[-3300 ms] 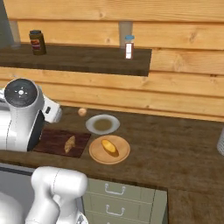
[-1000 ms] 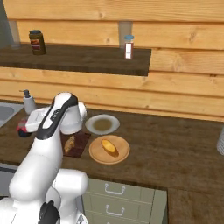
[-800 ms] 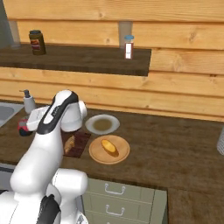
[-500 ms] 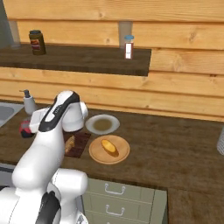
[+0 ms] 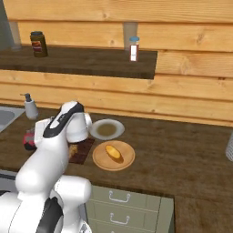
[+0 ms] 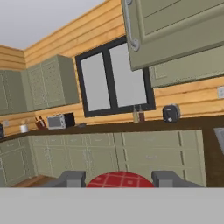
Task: From the different types of pastries on the counter, select a croissant and place it on the cutting board. Then retrieve a jar of jam from the cabinet and place it alongside the croissant on the cutting board.
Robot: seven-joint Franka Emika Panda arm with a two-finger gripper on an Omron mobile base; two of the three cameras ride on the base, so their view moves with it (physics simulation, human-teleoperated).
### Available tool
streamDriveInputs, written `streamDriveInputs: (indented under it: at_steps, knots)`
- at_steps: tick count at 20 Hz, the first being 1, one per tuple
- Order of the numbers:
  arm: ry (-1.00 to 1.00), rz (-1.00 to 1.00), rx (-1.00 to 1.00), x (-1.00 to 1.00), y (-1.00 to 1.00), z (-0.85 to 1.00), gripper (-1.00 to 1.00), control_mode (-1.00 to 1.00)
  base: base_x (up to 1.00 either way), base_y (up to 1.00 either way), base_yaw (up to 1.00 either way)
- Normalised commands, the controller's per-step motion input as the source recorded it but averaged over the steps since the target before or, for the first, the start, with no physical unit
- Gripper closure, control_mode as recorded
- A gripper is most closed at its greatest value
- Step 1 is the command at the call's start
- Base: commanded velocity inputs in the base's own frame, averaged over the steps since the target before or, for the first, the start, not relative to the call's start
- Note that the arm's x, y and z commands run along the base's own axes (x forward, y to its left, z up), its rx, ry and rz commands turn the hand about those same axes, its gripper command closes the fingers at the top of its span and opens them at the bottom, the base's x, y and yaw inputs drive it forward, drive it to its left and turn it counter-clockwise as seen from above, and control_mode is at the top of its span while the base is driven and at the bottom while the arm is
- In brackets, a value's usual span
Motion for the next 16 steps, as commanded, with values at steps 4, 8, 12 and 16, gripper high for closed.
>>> streamDriveInputs:
  at_steps: [4, 8, 12, 16]
  knots:
    - [-0.04, 0.03, 0.08, 0.05, -0.02, -0.29, 1.00, -1.00, 0.00, 0.00, 0.00]
    - [-0.08, 0.04, 0.06, 0.12, -0.01, -0.23, 1.00, -1.00, 0.00, 0.00, 0.00]
    - [-0.12, 0.04, 0.04, 0.14, 0.00, -0.07, 1.00, -1.00, 0.00, 0.00, 0.00]
    - [-0.13, 0.04, 0.03, 0.26, 0.00, -0.01, 1.00, -1.00, 0.00, 0.00, 0.00]
